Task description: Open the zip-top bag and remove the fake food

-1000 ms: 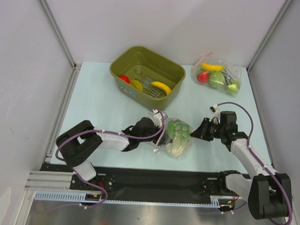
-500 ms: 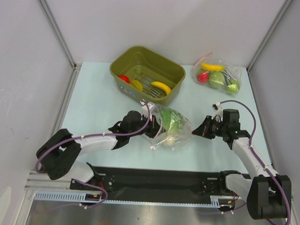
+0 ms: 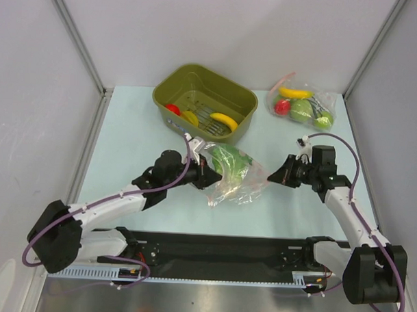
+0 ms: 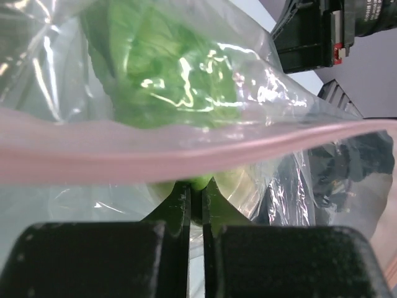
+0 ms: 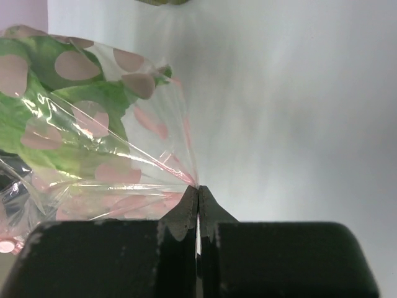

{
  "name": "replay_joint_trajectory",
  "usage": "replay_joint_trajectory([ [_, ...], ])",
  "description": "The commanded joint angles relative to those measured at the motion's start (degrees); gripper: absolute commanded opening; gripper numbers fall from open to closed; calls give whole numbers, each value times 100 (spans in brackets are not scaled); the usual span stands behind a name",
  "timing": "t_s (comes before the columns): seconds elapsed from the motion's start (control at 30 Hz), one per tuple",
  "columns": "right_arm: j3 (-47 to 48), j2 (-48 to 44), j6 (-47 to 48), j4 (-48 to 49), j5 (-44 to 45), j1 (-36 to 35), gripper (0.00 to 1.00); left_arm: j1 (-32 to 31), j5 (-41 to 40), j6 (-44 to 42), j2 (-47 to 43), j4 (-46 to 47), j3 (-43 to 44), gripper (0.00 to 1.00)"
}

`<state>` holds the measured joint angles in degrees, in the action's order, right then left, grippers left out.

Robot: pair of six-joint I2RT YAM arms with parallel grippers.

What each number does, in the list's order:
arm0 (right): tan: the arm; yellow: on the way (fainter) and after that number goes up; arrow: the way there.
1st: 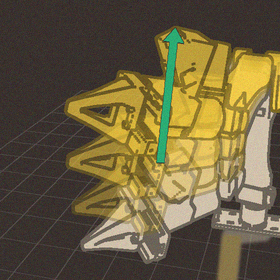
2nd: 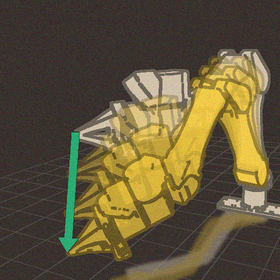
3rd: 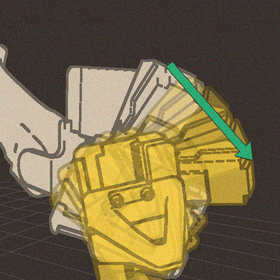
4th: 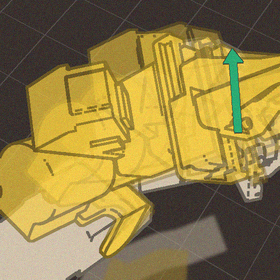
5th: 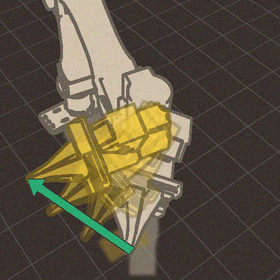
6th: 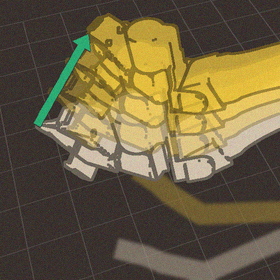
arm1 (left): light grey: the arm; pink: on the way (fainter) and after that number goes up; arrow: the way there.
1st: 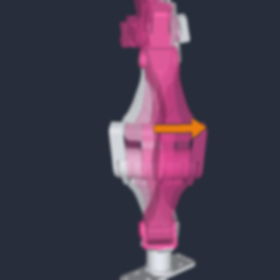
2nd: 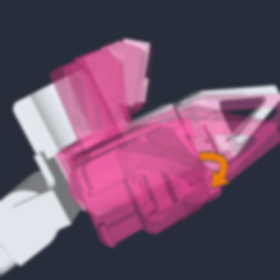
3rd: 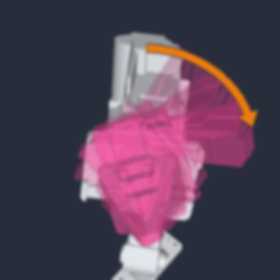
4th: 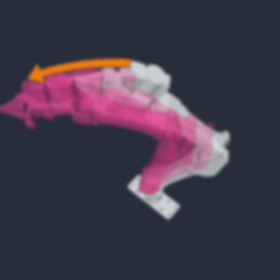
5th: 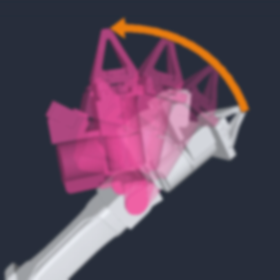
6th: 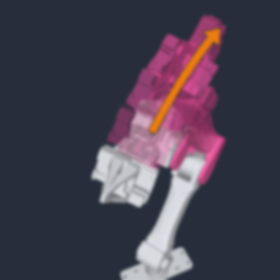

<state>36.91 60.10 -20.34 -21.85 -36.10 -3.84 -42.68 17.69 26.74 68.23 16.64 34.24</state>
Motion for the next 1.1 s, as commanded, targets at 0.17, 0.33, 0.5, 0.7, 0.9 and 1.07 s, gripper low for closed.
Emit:
replay_joint_trajectory([
  [0.17, 624, 230, 540, -136, 1755, 489, 0, 339, 559, -380, -591, -715, -75, 1],
  [0.33, 704, 231, 426, 145, 1229, 480, 17, 339, 507, -56, -521, -286, -365, 0],
  [0.5, 336, -76, 171, 496, 517, 68, 37, 339, 235, 788, -249, -21, -409, 0],
  [0.7, -552, -436, -636, 1243, 76, -766, 51, 339, -301, 1368, -494, -47, -506, 0],
  [0.9, -992, -587, -1279, 2122, 68, -1505, 56, 339, -582, 1746, -740, 58, -655, 0],
  [1.07, -1159, -280, -1780, 3043, 6, -1848, 57, 339, -671, 1852, -829, 128, -673, 0],
])
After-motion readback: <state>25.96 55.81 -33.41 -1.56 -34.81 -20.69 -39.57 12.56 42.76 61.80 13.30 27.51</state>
